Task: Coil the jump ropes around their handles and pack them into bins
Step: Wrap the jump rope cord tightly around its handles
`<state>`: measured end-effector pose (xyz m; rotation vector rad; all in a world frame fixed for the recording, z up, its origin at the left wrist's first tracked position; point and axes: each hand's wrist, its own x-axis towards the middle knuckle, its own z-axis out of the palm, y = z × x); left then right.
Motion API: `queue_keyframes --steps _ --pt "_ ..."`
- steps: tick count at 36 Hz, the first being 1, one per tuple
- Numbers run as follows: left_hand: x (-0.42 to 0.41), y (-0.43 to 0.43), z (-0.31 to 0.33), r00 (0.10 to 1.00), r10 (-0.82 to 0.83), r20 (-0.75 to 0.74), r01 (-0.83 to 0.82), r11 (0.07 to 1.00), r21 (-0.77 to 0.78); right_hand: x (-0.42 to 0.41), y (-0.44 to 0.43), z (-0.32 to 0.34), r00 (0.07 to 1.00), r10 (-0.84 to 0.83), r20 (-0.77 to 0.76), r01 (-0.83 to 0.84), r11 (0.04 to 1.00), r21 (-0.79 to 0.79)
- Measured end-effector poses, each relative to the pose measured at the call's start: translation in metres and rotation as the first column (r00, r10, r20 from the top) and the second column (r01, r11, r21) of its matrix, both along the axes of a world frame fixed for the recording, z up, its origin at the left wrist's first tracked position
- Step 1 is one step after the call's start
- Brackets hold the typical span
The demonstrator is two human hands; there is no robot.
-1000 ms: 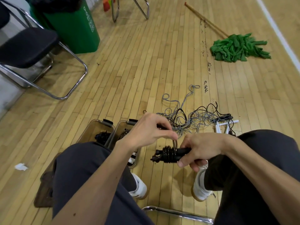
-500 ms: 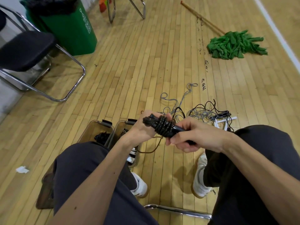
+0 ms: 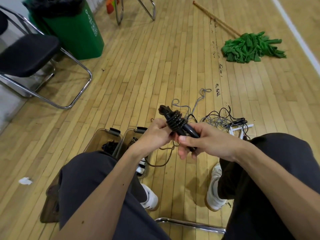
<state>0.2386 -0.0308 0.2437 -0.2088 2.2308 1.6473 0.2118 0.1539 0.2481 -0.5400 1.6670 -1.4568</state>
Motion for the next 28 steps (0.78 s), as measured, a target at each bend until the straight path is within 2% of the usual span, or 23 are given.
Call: queue_keyframes --steps 5,10,14,18,25,28 --pt "-0.002 -0.001 -0.007 0.998 -0.043 0.050 0.042 0.999 0.016 -0.006 -0.002 -0.005 0.984 -0.178 -0.005 0.178 0.983 0.042" --pt "-0.002 0.002 -0.011 0.998 -0.033 0.061 0.031 0.999 0.031 -0.010 -0.003 -0.011 0.930 -0.294 -0.222 0.327 0.936 0.130" --pt "-0.004 0.001 -0.016 0.998 -0.018 0.052 0.016 0.999 0.041 -0.014 -0.001 -0.013 0.873 -0.324 -0.365 0.402 0.901 0.161" --pt "-0.004 0.000 -0.018 0.996 -0.041 0.079 0.037 0.998 0.044 -0.018 0.001 -0.016 0.843 -0.371 -0.390 0.457 0.876 0.154" --pt "-0.001 -0.002 -0.019 0.987 -0.125 0.101 0.132 0.989 -0.068 -0.025 0.001 -0.024 0.787 -0.363 -0.500 0.533 0.807 0.253" --pt "0.003 -0.004 -0.022 0.987 -0.160 0.014 0.158 0.952 -0.263 -0.025 0.004 -0.028 0.763 -0.300 -0.573 0.545 0.775 0.320"
